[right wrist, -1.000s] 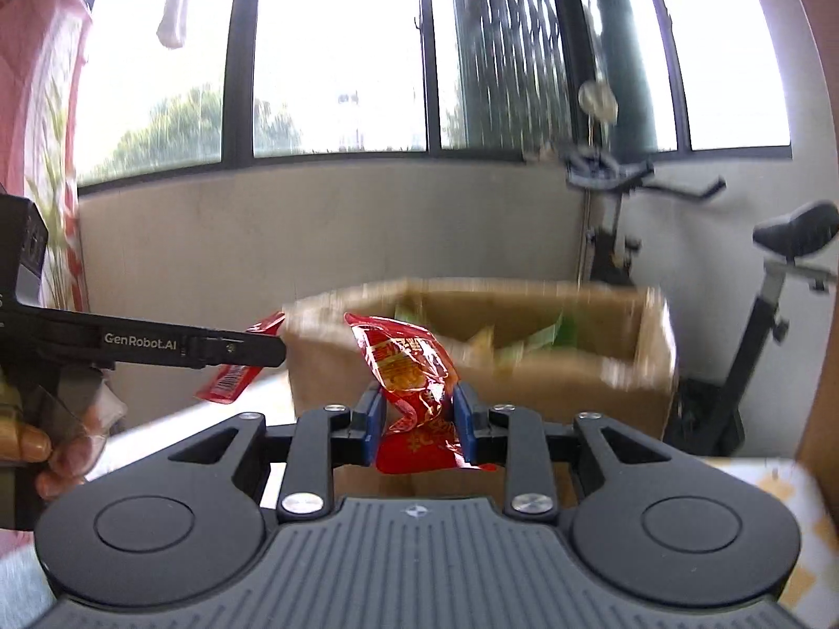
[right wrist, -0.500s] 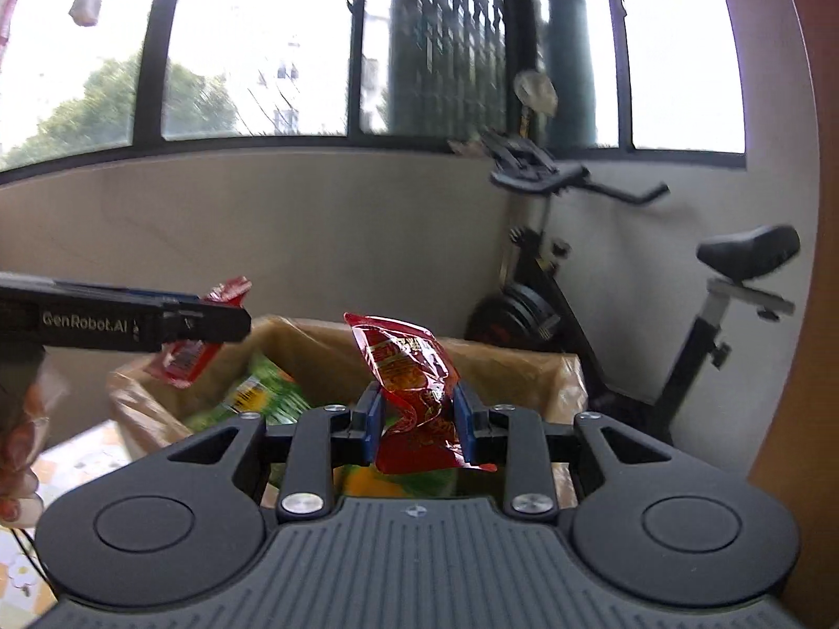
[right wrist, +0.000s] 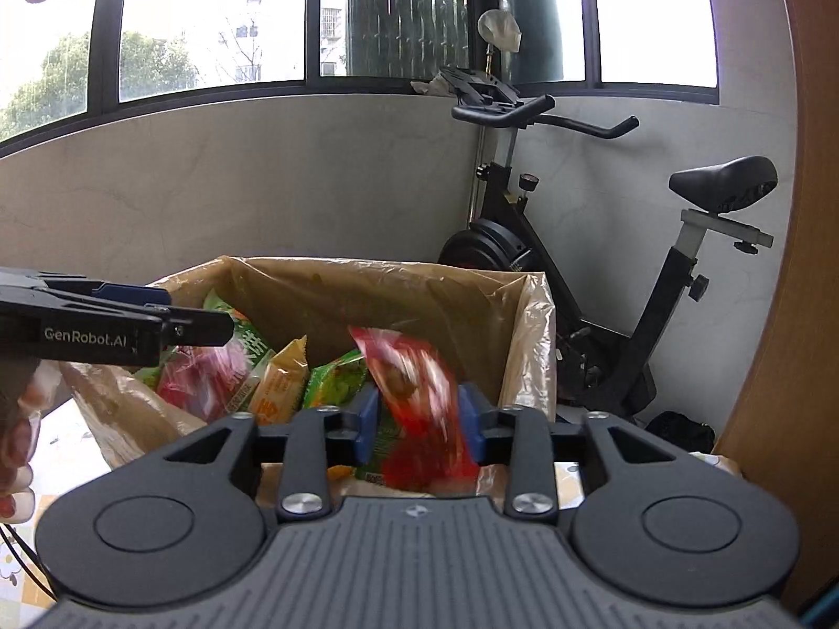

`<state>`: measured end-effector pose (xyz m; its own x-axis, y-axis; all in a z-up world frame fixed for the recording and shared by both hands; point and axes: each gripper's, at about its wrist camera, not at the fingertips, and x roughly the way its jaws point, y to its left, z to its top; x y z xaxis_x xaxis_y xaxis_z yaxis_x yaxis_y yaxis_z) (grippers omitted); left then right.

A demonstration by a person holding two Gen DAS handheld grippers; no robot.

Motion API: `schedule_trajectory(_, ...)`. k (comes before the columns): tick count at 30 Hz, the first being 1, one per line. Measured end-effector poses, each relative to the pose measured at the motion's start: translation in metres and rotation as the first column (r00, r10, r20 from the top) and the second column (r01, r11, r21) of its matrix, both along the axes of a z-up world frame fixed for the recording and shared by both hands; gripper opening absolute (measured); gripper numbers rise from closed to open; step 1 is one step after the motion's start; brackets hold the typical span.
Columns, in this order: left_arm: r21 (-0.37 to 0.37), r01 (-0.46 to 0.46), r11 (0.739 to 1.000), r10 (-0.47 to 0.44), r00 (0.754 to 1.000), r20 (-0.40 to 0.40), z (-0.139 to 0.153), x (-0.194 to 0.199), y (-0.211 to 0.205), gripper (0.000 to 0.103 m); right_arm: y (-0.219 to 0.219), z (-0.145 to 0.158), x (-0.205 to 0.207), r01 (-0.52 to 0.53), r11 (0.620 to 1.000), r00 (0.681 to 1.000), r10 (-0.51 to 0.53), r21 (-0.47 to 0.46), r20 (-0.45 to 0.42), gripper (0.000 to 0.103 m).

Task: Organize snacks
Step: 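Open both tools over the box and move them back to the table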

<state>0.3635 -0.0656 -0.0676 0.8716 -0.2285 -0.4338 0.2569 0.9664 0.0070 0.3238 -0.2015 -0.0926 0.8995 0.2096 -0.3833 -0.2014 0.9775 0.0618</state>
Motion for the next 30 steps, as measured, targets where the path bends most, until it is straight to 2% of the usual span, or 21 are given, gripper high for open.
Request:
schedule_trajectory(1, -0.009, -0.002, 1.0, 0.002, 1.0, 0.002, 0.001, 0.0, 0.001, 0.089, 0.0, 0.001, -0.002, 0.0, 1.0, 1.0, 0.0, 0.005, 0.005, 0.053)
schedule_trajectory(3, -0.024, -0.005, 1.0, 0.004, 1.0, -0.003, 0.002, -0.003, 0.006, 0.092, 0.001, 0.001, -0.009, -0.004, 1.0, 1.0, 0.003, 0.012, 0.02, 0.068)
schedule_trajectory(9, -0.028, -0.021, 0.999, 0.021, 1.0, 0.0, 0.006, -0.018, 0.018, 0.093, 0.005, 0.004, -0.031, -0.002, 1.0, 0.998, 0.001, 0.02, 0.065, 0.085)
schedule_trajectory(14, -0.046, -0.01, 0.999, 0.011, 1.0, 0.007, 0.007, -0.042, 0.033, 0.093, 0.007, 0.004, -0.054, 0.0, 0.999, 0.994, -0.005, 0.043, 0.105, 0.09)
schedule_trajectory(19, -0.008, 0.02, 1.0, -0.02, 1.0, 0.009, 0.0, -0.07, 0.044, 0.094, 0.012, -0.003, -0.083, -0.024, 0.995, 0.992, 0.011, 0.102, 0.129, 0.097)
schedule_trajectory(24, -0.012, 0.04, 0.999, -0.04, 0.999, 0.01, -0.015, -0.096, 0.051, 0.094, 0.024, -0.02, -0.109, -0.008, 0.996, 0.987, -0.007, 0.091, 0.16, 0.103)
schedule_trajectory(30, 0.002, 0.038, 0.999, -0.038, 0.994, -0.101, -0.057, -0.105, 0.05, 0.094, 0.029, -0.052, -0.122, -0.015, 0.998, 0.993, 0.008, 0.055, 0.119, 0.103)
